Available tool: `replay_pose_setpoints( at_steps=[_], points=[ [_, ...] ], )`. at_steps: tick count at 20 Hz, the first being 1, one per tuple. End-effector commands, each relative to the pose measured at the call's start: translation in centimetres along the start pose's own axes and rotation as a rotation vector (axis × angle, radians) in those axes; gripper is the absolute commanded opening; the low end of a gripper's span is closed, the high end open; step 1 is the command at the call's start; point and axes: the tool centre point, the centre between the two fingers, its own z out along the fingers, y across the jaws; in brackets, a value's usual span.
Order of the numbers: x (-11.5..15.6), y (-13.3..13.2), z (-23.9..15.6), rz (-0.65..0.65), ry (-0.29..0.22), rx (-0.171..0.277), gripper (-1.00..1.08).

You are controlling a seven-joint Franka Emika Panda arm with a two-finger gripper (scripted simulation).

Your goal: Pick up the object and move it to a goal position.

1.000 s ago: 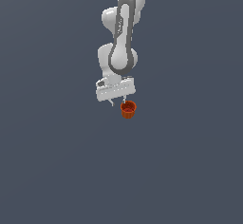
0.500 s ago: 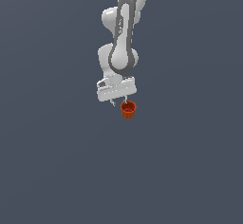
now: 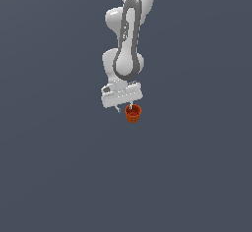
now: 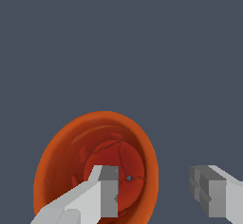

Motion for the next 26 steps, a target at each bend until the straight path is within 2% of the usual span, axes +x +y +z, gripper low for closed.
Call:
replay_pose_setpoints(
  at_steps=[1,7,8,20,26],
  points=[
    [0.0,-0.1,0.9,-0.001,0.000,0.001,0.28],
    [0.1,-0.1,1.8,0.000,0.002,0.002,0.28],
    [0.1,-0.1,1.8,0.000,0.002,0.002,-1.00],
    [0.2,-0.1,1.8,0.000,0.003,0.003,-1.00],
    [1.8,-0.9,2.2,0.001,0.003,0.004,-1.00]
  ],
)
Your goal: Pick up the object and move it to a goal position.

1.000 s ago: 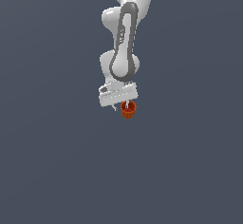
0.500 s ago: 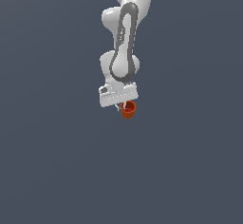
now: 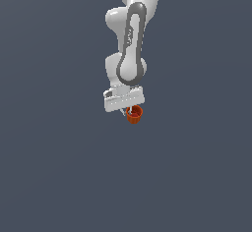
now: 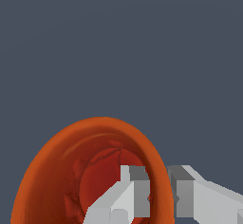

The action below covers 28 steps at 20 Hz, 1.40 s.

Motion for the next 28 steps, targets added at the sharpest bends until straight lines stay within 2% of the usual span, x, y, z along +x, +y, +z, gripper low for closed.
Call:
replay_pose_setpoints(
  at_steps=[1,7,19,28],
  points=[
    [1.0,-0.5,0.2,0.000,0.002,0.001,-1.00],
    [4.8,-2.1,1.2,0.001,0.002,0.003,-1.00],
    [14.6,-6.2,4.0,0.002,0.001,0.004,-1.00],
    [18.4,-7.5,5.1,0.001,0.001,0.002,-1.00]
  ],
)
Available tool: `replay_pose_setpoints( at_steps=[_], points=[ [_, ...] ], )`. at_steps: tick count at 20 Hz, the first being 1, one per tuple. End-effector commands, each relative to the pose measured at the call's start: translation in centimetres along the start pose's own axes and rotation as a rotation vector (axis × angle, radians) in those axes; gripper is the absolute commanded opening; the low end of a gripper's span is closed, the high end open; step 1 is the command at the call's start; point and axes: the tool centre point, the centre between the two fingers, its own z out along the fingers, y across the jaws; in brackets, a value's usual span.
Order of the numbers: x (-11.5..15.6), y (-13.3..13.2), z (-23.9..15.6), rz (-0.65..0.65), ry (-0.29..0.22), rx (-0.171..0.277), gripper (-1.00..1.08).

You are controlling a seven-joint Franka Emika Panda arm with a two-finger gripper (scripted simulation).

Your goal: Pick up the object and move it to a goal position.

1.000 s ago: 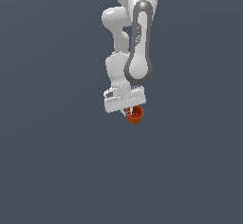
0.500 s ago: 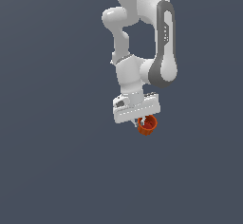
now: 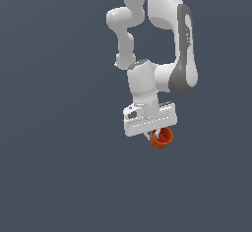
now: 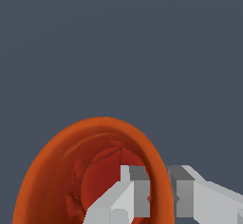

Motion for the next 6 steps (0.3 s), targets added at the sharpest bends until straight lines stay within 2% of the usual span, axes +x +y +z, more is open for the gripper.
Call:
replay_pose_setpoints(
  at_steps=[1,6],
  points=[
    [0.77,-0.17,0.14,0.000,0.002,-0.001,-1.00],
    [1.22,-0.28,0.28,0.000,0.002,-0.002,-1.00]
  ],
)
